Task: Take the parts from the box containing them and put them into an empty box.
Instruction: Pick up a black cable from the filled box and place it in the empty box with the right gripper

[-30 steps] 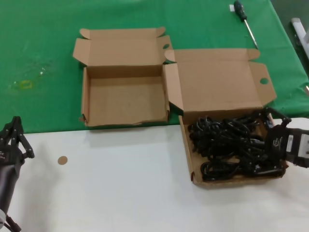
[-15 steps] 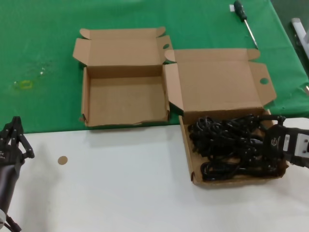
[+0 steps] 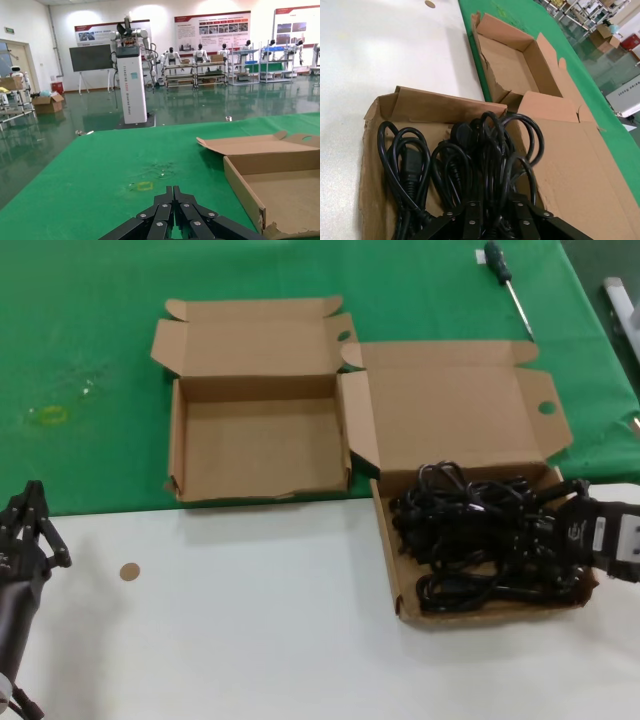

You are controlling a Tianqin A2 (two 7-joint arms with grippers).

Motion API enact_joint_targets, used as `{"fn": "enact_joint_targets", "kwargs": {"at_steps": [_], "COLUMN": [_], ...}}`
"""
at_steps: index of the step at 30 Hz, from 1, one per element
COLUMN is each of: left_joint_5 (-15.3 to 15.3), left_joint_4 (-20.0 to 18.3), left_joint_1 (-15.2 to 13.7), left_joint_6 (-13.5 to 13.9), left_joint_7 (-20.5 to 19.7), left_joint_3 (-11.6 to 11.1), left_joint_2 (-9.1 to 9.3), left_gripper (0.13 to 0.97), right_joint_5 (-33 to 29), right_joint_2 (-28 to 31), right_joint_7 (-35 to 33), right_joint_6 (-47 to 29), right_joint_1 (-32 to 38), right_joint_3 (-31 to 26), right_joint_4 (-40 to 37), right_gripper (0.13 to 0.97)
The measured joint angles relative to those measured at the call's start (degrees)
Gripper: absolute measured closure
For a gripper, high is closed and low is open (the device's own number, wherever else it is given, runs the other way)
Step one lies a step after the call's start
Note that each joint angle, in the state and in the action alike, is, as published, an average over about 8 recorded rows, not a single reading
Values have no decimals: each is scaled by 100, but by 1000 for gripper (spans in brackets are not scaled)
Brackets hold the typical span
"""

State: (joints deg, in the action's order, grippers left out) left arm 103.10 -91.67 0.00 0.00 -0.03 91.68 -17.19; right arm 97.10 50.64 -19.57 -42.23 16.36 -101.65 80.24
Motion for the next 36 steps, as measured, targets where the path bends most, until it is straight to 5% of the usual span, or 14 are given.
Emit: {"fn": "enact_joint_targets", "kwargs": {"at_steps": [3, 18, 36], "left_joint_5": [0, 1, 1], "left_joint_4": [0, 0, 0], "left_joint_1": [0, 0, 0], "left_joint_6": [0, 0, 0], "left_joint_7": [1, 1, 1], "left_joint_3": [0, 0, 0], "left_joint_2": [0, 0, 0], "left_gripper": [945, 945, 945], "right_joint_5": [27, -21, -1572], "right_joint_2": [49, 149, -1616], "right_joint_7": [17, 422, 1553], "right_joint_6": [-49, -200, -140], "right_joint_1": [5, 326, 2317], "right_joint_3": [27, 9, -1346], "right_joint_4": [50, 670, 302], "right_gripper": [839, 881, 882]}}
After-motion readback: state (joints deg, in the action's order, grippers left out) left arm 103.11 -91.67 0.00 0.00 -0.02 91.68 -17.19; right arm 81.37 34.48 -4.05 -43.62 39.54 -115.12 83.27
